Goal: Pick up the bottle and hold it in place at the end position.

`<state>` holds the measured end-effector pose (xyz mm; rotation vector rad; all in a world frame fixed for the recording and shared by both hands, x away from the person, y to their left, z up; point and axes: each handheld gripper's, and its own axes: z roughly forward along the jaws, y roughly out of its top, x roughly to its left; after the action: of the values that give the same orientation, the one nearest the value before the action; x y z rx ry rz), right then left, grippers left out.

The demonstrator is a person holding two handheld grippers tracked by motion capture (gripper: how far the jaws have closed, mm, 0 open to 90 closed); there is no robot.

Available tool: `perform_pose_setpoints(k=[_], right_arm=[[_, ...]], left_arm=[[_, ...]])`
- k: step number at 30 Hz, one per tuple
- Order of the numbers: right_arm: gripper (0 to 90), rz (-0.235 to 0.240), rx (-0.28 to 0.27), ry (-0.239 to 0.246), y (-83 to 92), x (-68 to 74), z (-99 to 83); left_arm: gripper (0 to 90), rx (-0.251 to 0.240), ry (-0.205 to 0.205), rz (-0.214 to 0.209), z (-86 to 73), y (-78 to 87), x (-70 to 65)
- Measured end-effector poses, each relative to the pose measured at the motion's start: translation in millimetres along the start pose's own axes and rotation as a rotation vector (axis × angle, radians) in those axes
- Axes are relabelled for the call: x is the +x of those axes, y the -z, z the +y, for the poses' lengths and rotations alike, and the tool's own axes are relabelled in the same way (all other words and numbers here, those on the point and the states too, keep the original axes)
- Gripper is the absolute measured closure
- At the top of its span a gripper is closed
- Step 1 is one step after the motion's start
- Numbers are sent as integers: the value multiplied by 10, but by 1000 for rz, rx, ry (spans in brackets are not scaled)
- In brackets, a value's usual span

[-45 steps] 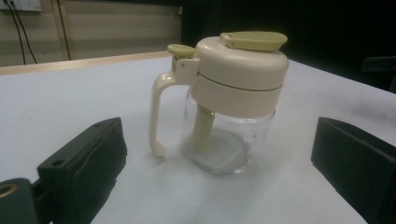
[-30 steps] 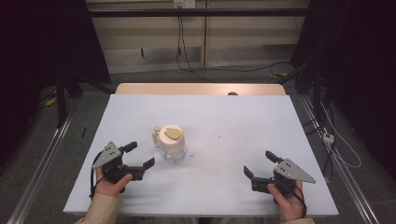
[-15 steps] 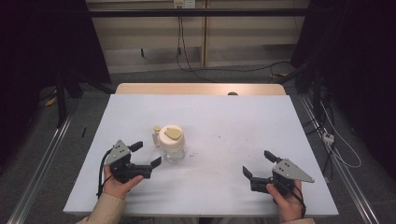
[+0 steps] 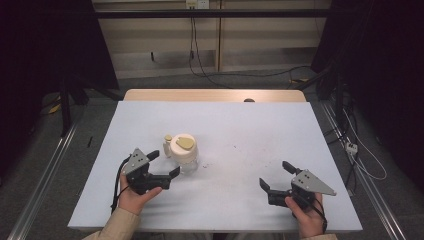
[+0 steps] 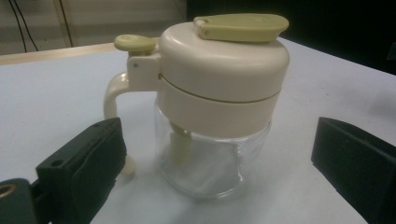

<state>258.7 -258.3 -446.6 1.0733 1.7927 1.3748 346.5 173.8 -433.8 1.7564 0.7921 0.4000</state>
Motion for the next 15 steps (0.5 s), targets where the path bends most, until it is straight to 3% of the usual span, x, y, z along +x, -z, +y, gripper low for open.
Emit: perform_pose_setpoints(k=[15], right_arm=[[43, 6, -1, 4, -5, 4, 5]], left_arm=[[43, 38, -16, 10, 2, -159, -42]])
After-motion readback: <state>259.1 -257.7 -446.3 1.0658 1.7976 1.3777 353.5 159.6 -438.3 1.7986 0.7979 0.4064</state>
